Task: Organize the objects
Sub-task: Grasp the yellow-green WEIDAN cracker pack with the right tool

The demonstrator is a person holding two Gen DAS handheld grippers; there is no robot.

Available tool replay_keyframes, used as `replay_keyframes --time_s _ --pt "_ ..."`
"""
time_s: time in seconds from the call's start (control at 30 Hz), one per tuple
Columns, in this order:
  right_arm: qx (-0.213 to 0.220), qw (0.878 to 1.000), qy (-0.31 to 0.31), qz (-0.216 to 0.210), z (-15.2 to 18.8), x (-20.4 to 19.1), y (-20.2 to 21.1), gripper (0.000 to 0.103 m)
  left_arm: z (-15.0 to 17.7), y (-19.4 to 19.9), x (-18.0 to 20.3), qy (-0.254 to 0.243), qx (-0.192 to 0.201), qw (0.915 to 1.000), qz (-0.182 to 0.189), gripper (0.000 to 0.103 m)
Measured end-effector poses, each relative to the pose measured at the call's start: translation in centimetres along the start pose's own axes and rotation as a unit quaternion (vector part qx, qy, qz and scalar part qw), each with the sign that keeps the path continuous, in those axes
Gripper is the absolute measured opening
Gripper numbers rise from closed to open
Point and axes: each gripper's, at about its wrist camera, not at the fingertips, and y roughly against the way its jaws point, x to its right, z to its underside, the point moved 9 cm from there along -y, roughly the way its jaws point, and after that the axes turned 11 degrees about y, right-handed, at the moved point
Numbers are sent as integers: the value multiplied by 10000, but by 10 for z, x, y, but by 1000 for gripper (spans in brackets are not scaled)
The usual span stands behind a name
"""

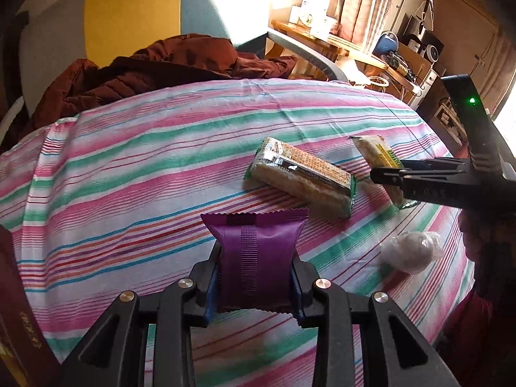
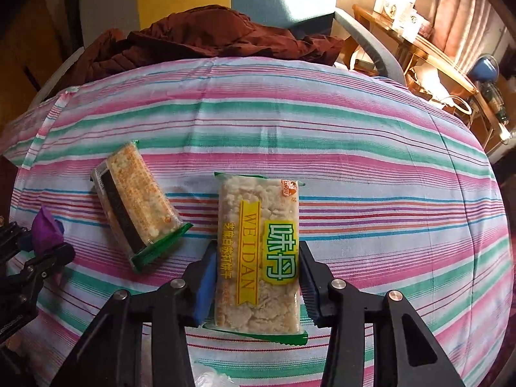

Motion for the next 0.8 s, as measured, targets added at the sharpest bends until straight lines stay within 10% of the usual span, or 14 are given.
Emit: replay_keyframes --time_s 0.33,0.8 --pt "603 9965 -542 196 -15 17 37 46 4 106 -48 45 823 9942 -687 35" --pt "1247 9917 94 -282 -27 -108 115 46 37 190 -112 415 1372 9843 -1031 35"
